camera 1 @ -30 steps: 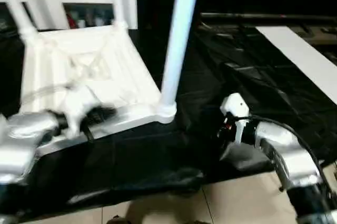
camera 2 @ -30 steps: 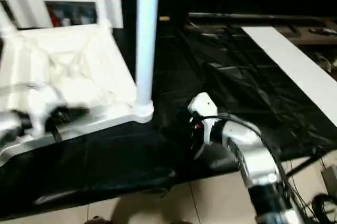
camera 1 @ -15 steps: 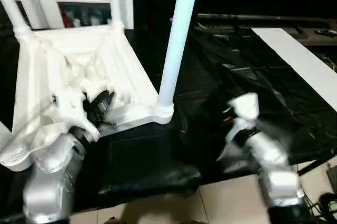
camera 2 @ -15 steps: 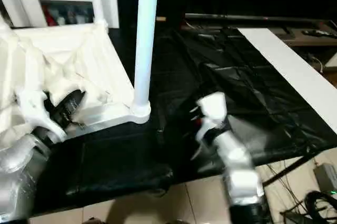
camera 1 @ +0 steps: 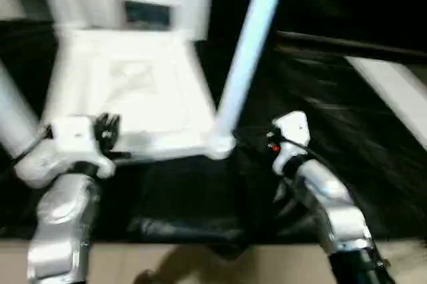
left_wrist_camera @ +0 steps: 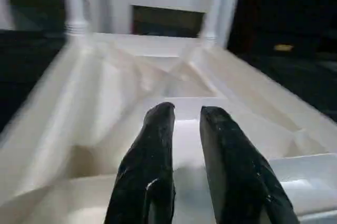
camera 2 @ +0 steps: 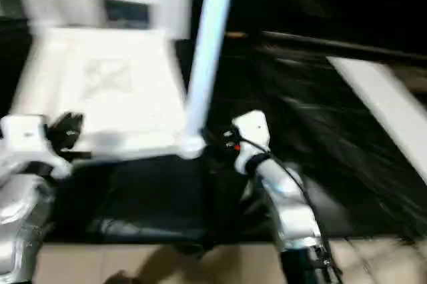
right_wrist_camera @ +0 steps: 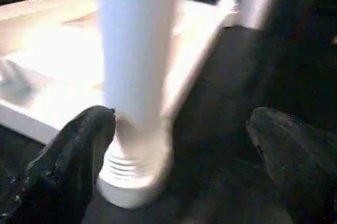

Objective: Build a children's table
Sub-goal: Rotate table base

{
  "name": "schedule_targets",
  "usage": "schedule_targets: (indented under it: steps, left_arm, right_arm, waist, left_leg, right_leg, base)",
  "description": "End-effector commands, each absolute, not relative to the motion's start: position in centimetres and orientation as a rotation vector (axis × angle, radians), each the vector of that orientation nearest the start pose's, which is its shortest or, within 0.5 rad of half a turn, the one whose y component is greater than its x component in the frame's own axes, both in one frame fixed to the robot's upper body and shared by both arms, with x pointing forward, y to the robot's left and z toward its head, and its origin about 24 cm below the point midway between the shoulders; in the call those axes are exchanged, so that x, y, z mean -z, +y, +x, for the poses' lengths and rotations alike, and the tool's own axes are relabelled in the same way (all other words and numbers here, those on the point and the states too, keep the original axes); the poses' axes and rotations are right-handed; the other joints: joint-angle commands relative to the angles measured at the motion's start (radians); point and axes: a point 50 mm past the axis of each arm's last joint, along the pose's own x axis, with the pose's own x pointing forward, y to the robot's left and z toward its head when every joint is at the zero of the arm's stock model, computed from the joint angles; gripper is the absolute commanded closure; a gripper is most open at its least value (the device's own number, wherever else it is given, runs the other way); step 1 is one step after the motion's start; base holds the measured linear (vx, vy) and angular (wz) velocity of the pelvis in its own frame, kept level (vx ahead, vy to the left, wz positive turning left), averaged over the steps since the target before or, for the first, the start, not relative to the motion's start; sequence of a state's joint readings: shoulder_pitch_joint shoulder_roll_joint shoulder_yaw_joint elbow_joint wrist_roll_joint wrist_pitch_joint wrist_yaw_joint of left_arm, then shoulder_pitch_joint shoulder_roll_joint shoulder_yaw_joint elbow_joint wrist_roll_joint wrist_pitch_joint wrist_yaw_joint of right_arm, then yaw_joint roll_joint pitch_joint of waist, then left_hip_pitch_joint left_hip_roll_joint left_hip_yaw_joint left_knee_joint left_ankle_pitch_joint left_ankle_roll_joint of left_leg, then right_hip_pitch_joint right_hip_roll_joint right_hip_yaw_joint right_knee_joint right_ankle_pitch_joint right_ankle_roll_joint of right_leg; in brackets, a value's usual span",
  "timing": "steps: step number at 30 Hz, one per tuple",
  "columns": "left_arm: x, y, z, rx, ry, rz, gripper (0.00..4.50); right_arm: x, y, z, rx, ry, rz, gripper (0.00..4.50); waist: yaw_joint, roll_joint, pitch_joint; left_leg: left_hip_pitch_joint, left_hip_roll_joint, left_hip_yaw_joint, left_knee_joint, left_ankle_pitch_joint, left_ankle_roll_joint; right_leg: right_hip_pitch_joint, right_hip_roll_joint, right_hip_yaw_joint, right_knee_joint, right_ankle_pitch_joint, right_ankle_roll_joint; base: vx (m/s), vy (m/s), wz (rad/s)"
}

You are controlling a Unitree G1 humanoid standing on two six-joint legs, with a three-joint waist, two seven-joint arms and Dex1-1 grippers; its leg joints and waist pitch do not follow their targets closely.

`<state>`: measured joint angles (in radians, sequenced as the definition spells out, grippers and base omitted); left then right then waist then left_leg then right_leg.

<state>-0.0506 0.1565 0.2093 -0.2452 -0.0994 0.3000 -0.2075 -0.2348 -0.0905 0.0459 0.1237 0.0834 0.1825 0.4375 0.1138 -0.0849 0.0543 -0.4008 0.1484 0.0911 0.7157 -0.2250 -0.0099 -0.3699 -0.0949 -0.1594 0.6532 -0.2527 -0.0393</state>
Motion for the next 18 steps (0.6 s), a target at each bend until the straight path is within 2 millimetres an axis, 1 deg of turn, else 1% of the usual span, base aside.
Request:
schedule_targets:
  steps: [1,2,3,4,5,6,7,8,9,10,11,12,13,14,15,16,17,18]
  left_arm:
    - [-9.4,20.8,25.6,0.024,-0.013,0.119,3.47]
    - [-9.4,20.7,25.7,0.051,-0.004,0.127,3.47]
    - [-9.4,20.5,25.8,0.092,0.001,0.139,3.47]
    - [-9.4,20.5,25.8,0.102,-0.002,0.150,3.47]
    - [-9.5,20.4,25.9,0.110,-0.005,0.147,3.47]
    - [-9.5,20.4,26.0,0.137,-0.002,0.117,3.47]
    - [-9.5,20.4,26.1,0.159,0.001,0.117,3.47]
    - [-9.6,20.5,26.3,0.186,0.010,0.140,3.47]
    - [-9.6,20.4,26.4,0.204,0.015,0.165,3.47]
    - [-9.7,20.4,26.5,0.232,0.016,0.191,3.47]
    - [-9.8,20.3,26.7,0.256,0.019,0.205,3.47]
    - [-9.9,20.3,26.9,0.282,0.023,0.214,3.47]
    - [-10.0,20.3,27.2,0.303,0.019,0.214,3.47]
    - [-10.1,20.3,27.2,0.306,0.019,0.213,3.47]
    - [-10.2,20.2,27.4,0.334,0.019,0.191,3.47]
    - [-10.2,20.1,27.5,0.366,0.016,0.184,3.47]
    - [-10.4,20.0,27.6,0.404,0.008,0.187,3.47]
    - [-10.5,19.8,27.7,0.445,0.001,0.192,3.47]
  right_arm:
    - [-5.9,-11.8,29.1,-0.524,0.071,0.027,0.00]
    - [-5.8,-11.8,29.1,-0.518,0.072,0.034,0.00]
    - [-5.7,-11.8,29.0,-0.509,0.074,0.038,0.00]
    - [-5.7,-11.9,29.0,-0.502,0.076,0.041,0.00]
    - [-5.7,-12.0,29.0,-0.491,0.074,0.043,0.00]
    - [-5.6,-12.1,28.9,-0.474,0.074,0.050,0.00]
    - [-5.6,-12.2,28.9,-0.456,0.072,0.058,0.00]
    - [-5.6,-12.5,28.9,-0.424,0.069,0.081,0.00]
    - [-5.6,-12.6,28.9,-0.410,0.069,0.093,0.00]
    - [-5.6,-12.7,28.9,-0.391,0.068,0.110,0.00]
    - [-5.6,-12.9,28.8,-0.378,0.068,0.122,0.00]
    - [-5.5,-13.0,28.7,-0.363,0.069,0.134,0.00]
    - [-5.4,-13.3,28.5,-0.358,0.070,0.133,0.00]
    - [-5.4,-13.3,28.5,-0.357,0.071,0.132,0.00]
    - [-5.4,-13.5,28.4,-0.351,0.074,0.129,0.00]
    - [-5.4,-13.6,28.4,-0.346,0.077,0.126,0.00]
    - [-5.4,-13.7,28.5,-0.344,0.081,0.126,0.00]
    - [-5.4,-13.8,28.5,-0.344,0.085,0.125,0.00]
  waist:
    - [0.023,0.013,-0.050]
    - [0.018,0.040,-0.058]
    - [0.004,0.048,-0.058]
    - [-0.013,0.069,-0.074]
    - [-0.020,0.084,-0.069]
    - [-0.034,0.084,-0.071]
    - [-0.037,0.085,-0.068]
    - [-0.036,0.100,-0.063]
    - [-0.042,0.069,-0.062]
    - [-0.032,0.067,-0.060]
    - [-0.007,0.047,-0.053]
    - [-0.003,0.036,-0.051]
    - [-0.002,0.032,-0.046]
    - [0.000,0.051,-0.046]
    - [-0.008,0.048,-0.043]
    - [-0.009,0.051,-0.044]
    - [-0.010,0.049,-0.045]
    - [-0.013,0.057,-0.046]
  left_leg:
    - [-0.021,0.088,-0.028,-0.051,-0.101,0.011]
    - [0.037,0.101,-0.006,-0.146,0.046,0.029]
    - [0.075,0.112,-0.010,-0.169,0.110,0.089]
    - [0.115,0.170,-0.029,-0.153,0.249,0.057]
    - [0.099,0.210,-0.051,-0.190,0.217,-0.034]
    - [0.112,0.240,-0.066,-0.206,0.198,-0.019]
    - [0.104,0.235,-0.057,-0.210,0.181,0.018]
    - [0.083,0.209,-0.030,-0.210,0.109,0.092]
    - [0.060,0.143,0.015,-0.176,0.007,0.144]
    - [0.042,0.090,0.048,-0.150,-0.049,0.118]
    - [0.029,0.057,0.059,-0.143,-0.108,0.023]
    - [0.033,0.065,0.056,-0.155,-0.125,-0.047]
    - [0.038,0.062,0.060,-0.170,-0.144,-0.077]
    - [0.040,0.062,0.059,-0.176,-0.146,-0.090]
    - [0.040,0.063,0.060,-0.185,-0.162,-0.103]
    - [0.040,0.064,0.059,-0.189,-0.165,-0.110]
    - [0.041,0.065,0.059,-0.191,-0.169,-0.112]
    - [0.046,0.067,0.057,-0.198,-0.178,-0.112]
  right_leg:
    - [0.096,-0.236,0.192,-0.147,-0.091,-0.233]
    - [0.070,-0.106,0.109,-0.095,0.062,-0.282]
    - [0.031,-0.029,0.077,-0.055,0.122,-0.240]
    - [-0.014,-0.011,0.083,-0.026,0.136,-0.149]
    - [-0.013,0.002,0.081,0.001,0.108,-0.123]
    - [-0.038,0.009,0.082,0.026,0.030,-0.092]
    - [-0.040,0.008,0.083,0.034,0.009,-0.086]
    - [-0.036,0.007,0.087,0.027,0.006,-0.093]
    - [-0.010,-0.027,0.119,-0.037,0.072,-0.144]
    - [0.003,-0.050,0.142,-0.076,0.062,-0.182]
    - [0.028,-0.098,0.168,-0.114,-0.117,-0.131]
    - [0.025,-0.085,0.170,-0.127,-0.311,-0.038]
    - [0.025,-0.068,0.161,-0.137,-0.475,0.034]
    - [0.022,-0.064,0.159,-0.139,-0.507,0.049]
    - [0.020,-0.052,0.150,-0.145,-0.523,0.061]
    - [0.021,-0.047,0.146,-0.143,-0.514,0.057]
    - [0.020,-0.043,0.144,-0.141,-0.493,0.053]
    - [0.018,-0.034,0.142,-0.134,-0.428,0.030]
  base:
    - [-0.006,0.026,0.25]
    - [-0.001,0.055,0.23]
    - [-0.001,0.055,0.23]
    - [0.002,0.075,0.26]
    - [-0.002,0.045,0.20]
    - [-0.002,0.045,0.20]
    - [-0.020,-0.017,0.18]
    - [-0.041,-0.081,0.14]
    - [-0.041,-0.081,0.14]
    - [-0.057,-0.099,0.05]
    - [-0.083,-0.101,-0.02]
    - [-0.083,-0.101,-0.02]
    - [-0.086,-0.103,-0.02]
    - [-0.065,-0.076,-0.03]
    - [-0.065,-0.076,-0.03]
    - [-0.051,-0.045,-0.05]
    - [0.000,0.000,0.00]
    - [0.000,0.000,0.00]
